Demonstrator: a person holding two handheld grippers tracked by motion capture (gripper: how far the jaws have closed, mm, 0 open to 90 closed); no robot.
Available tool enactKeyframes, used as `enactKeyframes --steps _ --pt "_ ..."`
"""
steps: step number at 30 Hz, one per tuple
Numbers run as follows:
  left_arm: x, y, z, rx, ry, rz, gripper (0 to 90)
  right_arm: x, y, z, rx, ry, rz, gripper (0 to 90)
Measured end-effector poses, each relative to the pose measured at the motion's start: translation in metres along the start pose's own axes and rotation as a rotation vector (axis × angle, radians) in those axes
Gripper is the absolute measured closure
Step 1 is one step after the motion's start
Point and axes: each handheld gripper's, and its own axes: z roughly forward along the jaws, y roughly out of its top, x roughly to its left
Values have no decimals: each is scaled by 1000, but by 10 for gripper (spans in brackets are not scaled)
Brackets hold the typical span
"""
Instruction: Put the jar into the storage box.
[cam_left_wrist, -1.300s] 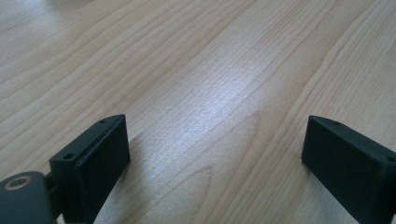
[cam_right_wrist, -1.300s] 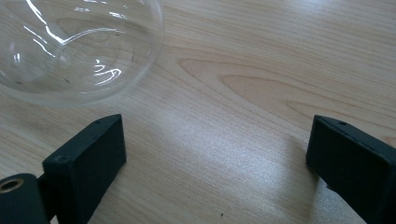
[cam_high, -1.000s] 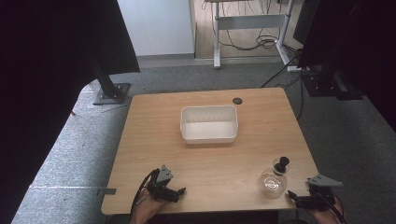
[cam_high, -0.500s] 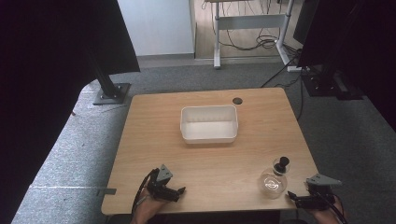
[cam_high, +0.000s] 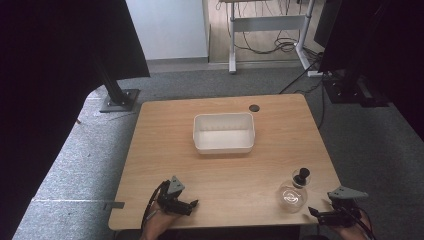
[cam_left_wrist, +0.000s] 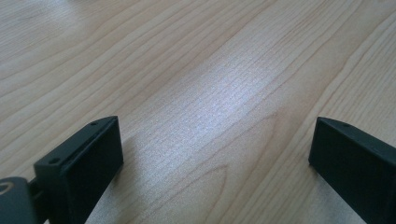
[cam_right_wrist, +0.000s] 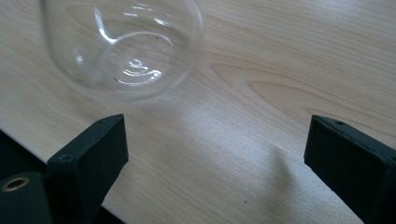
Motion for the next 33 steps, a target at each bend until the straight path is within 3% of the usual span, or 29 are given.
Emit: enactKeyframes --steps 21,33 --pt "0 0 0 0 13 -12 26 12 17 -27 12 61 -17 48" --pt "0 0 0 -1 19 -19 26 24 40 -39 -22 101 -84 14"
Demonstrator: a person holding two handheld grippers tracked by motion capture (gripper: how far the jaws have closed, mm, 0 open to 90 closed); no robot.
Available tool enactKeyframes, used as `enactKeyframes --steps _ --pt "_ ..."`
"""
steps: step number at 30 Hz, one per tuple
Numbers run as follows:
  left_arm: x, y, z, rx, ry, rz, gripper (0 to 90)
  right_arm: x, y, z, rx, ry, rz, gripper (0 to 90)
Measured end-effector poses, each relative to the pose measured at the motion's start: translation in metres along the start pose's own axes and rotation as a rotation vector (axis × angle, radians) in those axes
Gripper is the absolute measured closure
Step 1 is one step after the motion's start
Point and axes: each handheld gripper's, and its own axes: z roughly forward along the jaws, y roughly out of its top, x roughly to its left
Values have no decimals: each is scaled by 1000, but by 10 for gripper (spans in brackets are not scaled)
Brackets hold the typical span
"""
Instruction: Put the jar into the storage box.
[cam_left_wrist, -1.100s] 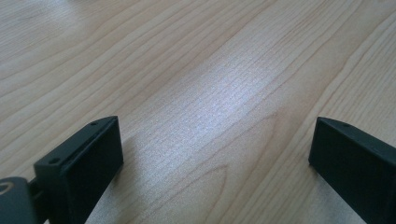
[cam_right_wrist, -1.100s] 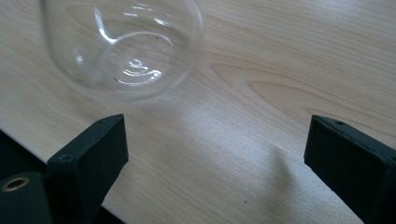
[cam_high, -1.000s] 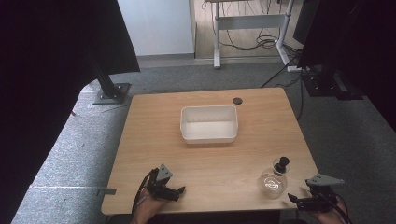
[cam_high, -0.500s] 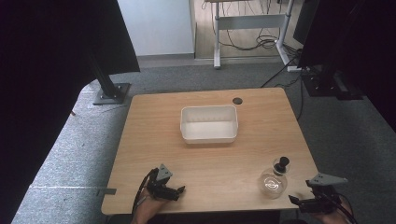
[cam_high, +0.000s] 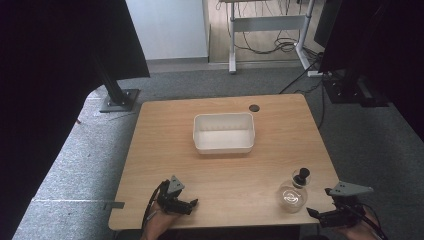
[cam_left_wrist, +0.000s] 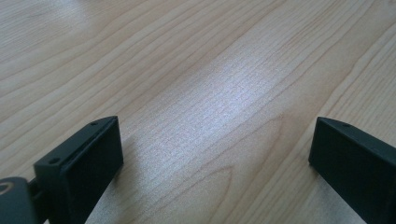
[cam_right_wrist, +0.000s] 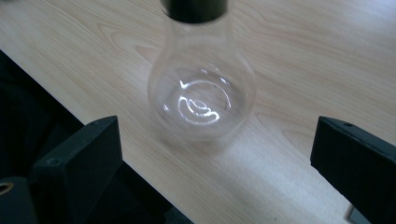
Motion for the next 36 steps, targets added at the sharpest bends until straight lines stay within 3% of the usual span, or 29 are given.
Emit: enactKeyframes --steps 17,36 --pt "0 0 0 1 3 0 26 5 33 -6 -33 33 -32 42" --pt "0 0 0 2 3 -2 26 -1 60 0 -58 49 -71 190"
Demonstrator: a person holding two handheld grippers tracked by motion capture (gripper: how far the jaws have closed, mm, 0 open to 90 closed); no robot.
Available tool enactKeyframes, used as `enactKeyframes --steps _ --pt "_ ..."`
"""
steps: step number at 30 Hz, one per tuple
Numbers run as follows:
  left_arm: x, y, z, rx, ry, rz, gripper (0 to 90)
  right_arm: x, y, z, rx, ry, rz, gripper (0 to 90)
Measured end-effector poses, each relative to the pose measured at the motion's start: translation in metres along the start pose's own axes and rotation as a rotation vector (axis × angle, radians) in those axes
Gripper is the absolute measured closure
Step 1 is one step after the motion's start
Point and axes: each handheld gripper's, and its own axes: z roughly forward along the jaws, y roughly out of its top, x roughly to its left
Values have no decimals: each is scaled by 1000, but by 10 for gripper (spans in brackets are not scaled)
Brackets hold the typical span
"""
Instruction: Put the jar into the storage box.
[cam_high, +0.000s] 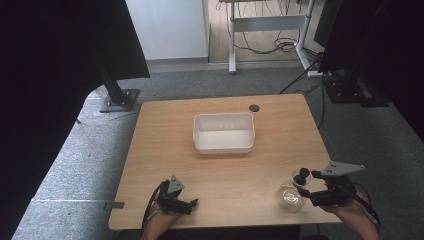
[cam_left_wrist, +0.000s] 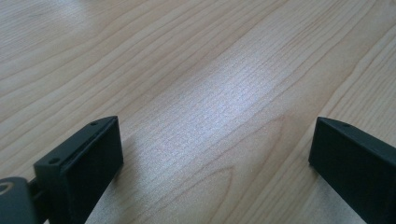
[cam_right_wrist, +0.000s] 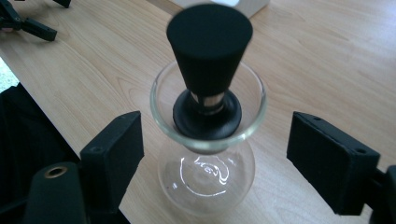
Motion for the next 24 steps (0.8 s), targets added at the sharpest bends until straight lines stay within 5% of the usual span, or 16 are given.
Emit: enactKeyframes --steps 15,24 --pt "0 0 0 0 0 0 26 2 14 11 37 13 -64 335" --pt "0 0 0 0 1 0 26 3 18 12 66 4 -57 358"
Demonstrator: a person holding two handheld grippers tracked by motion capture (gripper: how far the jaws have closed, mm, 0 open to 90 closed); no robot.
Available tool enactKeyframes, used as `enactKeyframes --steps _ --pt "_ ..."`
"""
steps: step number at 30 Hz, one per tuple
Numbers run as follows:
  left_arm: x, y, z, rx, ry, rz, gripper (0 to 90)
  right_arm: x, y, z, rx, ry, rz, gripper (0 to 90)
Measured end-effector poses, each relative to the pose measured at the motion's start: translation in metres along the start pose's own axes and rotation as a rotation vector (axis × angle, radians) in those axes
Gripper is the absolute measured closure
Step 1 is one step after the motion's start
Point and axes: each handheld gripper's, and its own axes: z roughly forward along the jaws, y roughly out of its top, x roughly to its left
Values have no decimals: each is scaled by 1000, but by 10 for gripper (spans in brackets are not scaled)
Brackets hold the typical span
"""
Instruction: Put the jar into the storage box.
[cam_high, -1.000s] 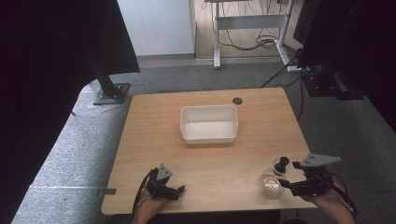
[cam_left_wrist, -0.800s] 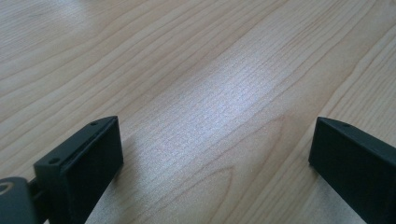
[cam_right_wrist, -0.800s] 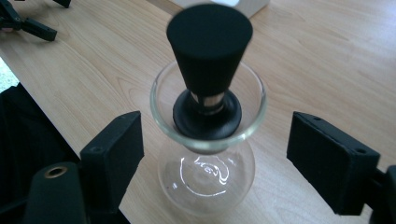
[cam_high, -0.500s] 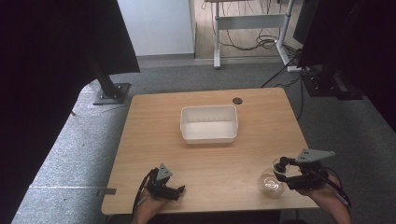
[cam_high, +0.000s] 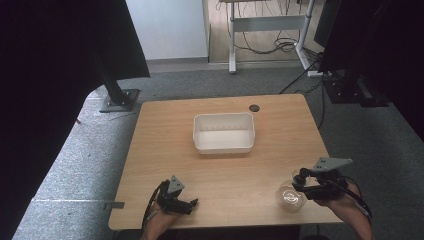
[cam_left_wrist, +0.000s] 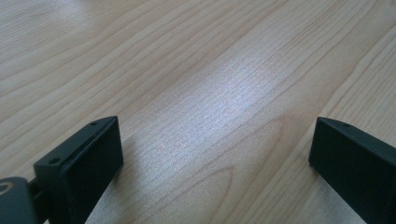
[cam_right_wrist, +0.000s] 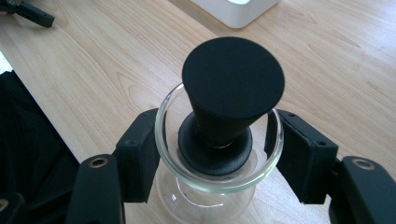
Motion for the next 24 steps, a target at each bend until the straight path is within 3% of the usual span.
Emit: enactKeyframes --steps 7,24 --pt "0 0 0 0 1 -1 25 0 4 0 12 -16 18 359" --pt "0 0 0 -2 1 -3 25 -1 29 8 -30 -23 12 359"
